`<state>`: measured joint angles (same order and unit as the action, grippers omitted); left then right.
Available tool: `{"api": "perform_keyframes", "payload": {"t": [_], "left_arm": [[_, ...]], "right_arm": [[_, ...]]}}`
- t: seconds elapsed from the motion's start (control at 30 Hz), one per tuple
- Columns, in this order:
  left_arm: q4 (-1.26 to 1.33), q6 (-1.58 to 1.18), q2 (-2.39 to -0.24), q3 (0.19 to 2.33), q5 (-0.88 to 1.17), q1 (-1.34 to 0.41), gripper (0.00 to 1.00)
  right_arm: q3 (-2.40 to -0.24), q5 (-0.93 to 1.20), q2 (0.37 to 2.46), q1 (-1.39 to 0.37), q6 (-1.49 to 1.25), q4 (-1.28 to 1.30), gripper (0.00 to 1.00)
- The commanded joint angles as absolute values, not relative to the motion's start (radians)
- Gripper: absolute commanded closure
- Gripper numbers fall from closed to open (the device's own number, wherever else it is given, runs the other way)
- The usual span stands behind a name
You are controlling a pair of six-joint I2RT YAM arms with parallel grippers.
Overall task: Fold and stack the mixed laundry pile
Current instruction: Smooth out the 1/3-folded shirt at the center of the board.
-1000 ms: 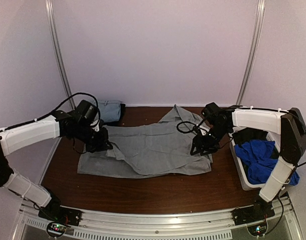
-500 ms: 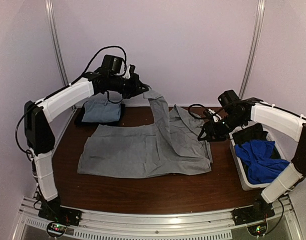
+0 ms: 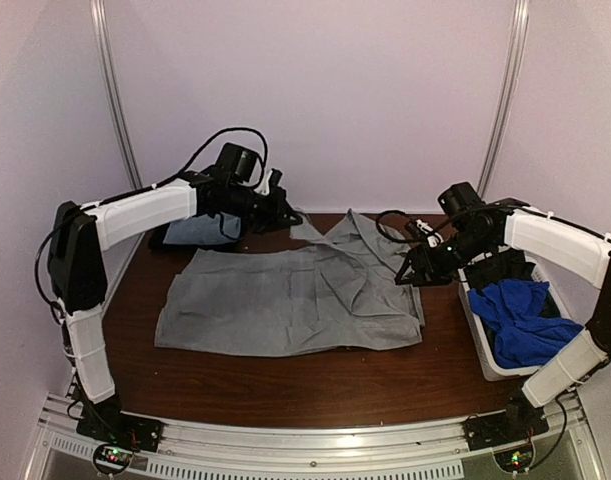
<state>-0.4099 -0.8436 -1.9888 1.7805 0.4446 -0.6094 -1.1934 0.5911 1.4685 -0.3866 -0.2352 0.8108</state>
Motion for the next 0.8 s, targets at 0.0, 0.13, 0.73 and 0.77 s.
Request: {"api": "perform_keyframes", "payload": {"t": [0.0, 0.13, 0.73, 0.77], "left_arm": [[-0.470, -0.771, -1.771, 1.538, 0.421, -0.569, 1.00], [-0.528, -0.742, -1.618, 1.313, 0.373, -0.500, 1.00], [-0.695, -0.626, -1.614, 1.139, 0.115, -0.384, 0.61], [-0.708, -0.631, -1.603, 1.135, 0.098, -0.372, 0.54]], "right_arm": [[-1.142, 0.625, 1.461, -0.383, -0.241, 0.790, 0.42], [-1.102, 0.620, 1.463, -0.384, -0.257, 0.782, 0.43], [-0.993, 0.487, 1.525, -0.392, -0.308, 0.816, 0.48], [-0.990, 0.476, 1.514, -0.391, -0.307, 0.832, 0.48]]}}
